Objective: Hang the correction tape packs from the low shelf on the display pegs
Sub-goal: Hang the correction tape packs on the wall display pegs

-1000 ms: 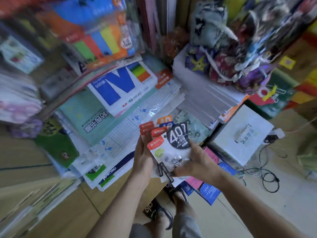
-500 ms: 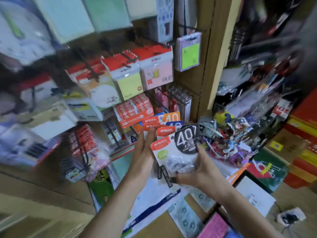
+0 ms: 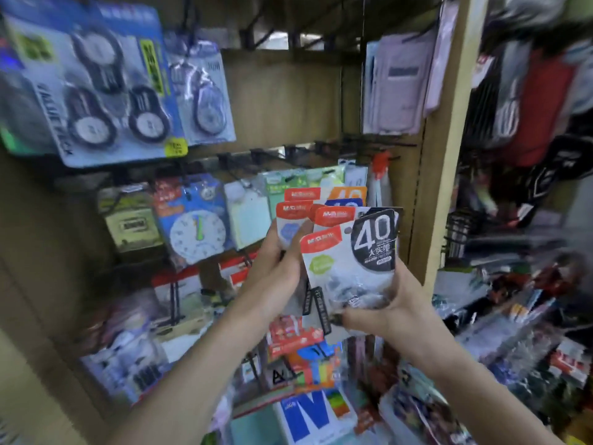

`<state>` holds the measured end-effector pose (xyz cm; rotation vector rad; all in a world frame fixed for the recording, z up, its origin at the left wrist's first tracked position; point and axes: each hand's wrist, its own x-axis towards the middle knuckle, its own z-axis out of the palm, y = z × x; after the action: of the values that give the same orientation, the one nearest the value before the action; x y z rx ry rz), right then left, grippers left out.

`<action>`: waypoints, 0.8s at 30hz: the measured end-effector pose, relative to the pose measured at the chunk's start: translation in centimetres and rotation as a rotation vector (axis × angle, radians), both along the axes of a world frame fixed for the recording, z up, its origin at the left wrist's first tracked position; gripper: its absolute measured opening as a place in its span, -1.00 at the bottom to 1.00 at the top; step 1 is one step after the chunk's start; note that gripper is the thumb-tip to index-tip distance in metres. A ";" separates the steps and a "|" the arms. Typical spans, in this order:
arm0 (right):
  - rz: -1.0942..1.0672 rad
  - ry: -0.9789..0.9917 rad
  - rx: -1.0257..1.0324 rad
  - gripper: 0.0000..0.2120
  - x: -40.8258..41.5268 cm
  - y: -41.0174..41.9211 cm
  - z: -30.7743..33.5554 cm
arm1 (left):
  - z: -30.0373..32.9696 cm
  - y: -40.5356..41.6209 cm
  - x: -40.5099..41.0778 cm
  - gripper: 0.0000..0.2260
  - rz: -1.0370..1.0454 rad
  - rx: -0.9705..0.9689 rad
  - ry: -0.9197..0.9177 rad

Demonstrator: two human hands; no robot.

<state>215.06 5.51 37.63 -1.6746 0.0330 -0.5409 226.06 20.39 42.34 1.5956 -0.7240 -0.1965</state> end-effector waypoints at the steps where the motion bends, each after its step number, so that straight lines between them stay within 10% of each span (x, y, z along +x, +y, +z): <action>1: -0.015 -0.017 -0.021 -0.22 0.3 -0.1 1.1 | 1.4 0.3 0.0 -0.88 0.003 0.010 -0.006; 18: 0.069 -0.242 -0.136 -0.33 6.2 -2.3 15.6 | 14.8 -0.9 3.7 -0.92 0.170 -0.066 -0.234; 24: 0.123 -0.180 -0.176 -0.50 7.8 -2.7 18.4 | 16.5 -1.8 6.2 -0.09 0.229 -0.022 -0.057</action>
<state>222.82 2.78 56.02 -1.7785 -0.2534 -0.6129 232.27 18.61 58.86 1.6544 -0.5795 0.0237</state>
